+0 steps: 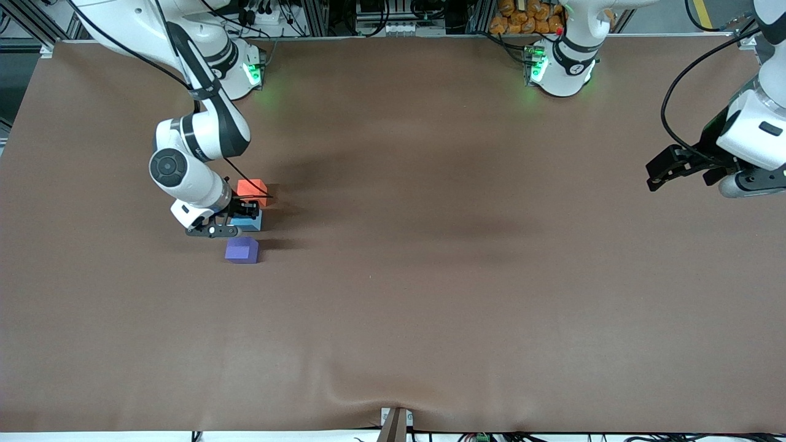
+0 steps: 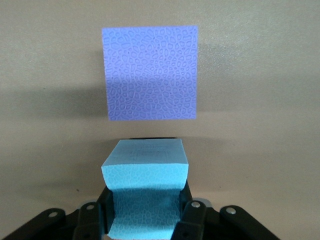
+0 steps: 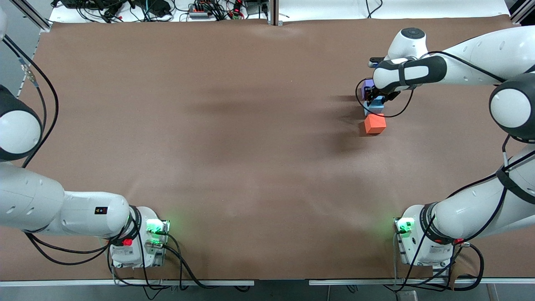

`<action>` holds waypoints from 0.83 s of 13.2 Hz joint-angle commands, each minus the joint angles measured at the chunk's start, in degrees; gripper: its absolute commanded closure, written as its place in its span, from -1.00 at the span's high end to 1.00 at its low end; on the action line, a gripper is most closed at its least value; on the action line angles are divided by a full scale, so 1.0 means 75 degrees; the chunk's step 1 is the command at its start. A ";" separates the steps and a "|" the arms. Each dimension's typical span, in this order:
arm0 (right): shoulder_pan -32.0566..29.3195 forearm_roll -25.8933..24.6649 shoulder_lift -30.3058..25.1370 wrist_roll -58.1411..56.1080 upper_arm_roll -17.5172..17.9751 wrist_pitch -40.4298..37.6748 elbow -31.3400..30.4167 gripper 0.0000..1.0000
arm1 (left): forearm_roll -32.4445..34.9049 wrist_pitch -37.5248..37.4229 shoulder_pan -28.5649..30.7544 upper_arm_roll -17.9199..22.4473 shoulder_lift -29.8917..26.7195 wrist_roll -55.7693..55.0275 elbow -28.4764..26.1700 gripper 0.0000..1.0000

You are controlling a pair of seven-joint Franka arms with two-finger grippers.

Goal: Place blue block between orange and purple blocks
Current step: 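Lower the blue block between orange and purple blocks, open the right gripper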

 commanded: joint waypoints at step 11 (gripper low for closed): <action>0.0009 0.0023 0.0169 -0.0008 -0.0013 -0.3114 0.2793 1.00 | -0.0156 0.0109 0.0207 -0.0059 -0.0200 0.0169 -0.0211 1.00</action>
